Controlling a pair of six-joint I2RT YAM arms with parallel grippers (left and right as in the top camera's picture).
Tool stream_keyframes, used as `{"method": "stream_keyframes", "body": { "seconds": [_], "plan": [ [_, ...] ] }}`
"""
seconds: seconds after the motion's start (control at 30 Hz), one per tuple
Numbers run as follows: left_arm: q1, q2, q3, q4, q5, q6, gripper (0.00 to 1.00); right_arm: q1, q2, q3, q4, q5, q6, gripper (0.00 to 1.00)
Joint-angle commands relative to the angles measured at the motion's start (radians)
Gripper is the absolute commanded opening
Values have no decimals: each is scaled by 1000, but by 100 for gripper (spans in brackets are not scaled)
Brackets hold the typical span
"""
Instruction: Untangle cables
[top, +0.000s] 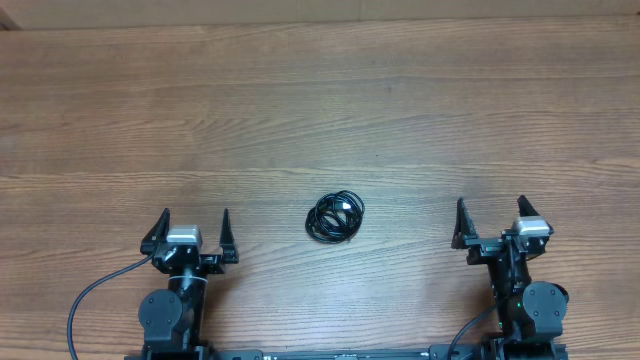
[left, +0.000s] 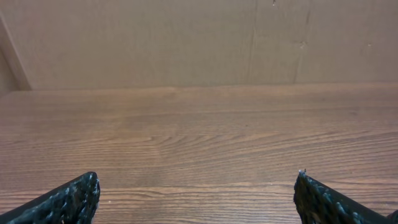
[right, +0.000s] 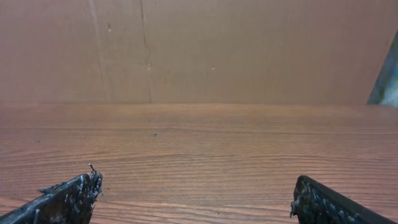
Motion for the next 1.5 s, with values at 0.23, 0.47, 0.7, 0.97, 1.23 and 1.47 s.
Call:
{"method": "stream_keyframes", "body": {
  "seconds": [0.23, 0.47, 0.7, 0.97, 1.23, 1.47],
  "plan": [
    [3, -8, -4, -1, -6, 19, 100, 0, -10, -10, 6, 6, -4, 100],
    [3, -8, -4, -2, -6, 19, 100, 0, -10, -10, 6, 7, -4, 100],
    [3, -8, -4, -2, -6, 19, 100, 0, -10, -10, 6, 7, -4, 100],
    [3, -8, -4, -2, -6, 19, 100, 0, -10, -10, 6, 7, -4, 100],
    [3, -8, -4, -1, -6, 19, 100, 0, -10, -10, 6, 6, -4, 100],
    [3, -8, -4, -2, -6, 19, 100, 0, -10, -10, 6, 7, -4, 100]
  ]
}}
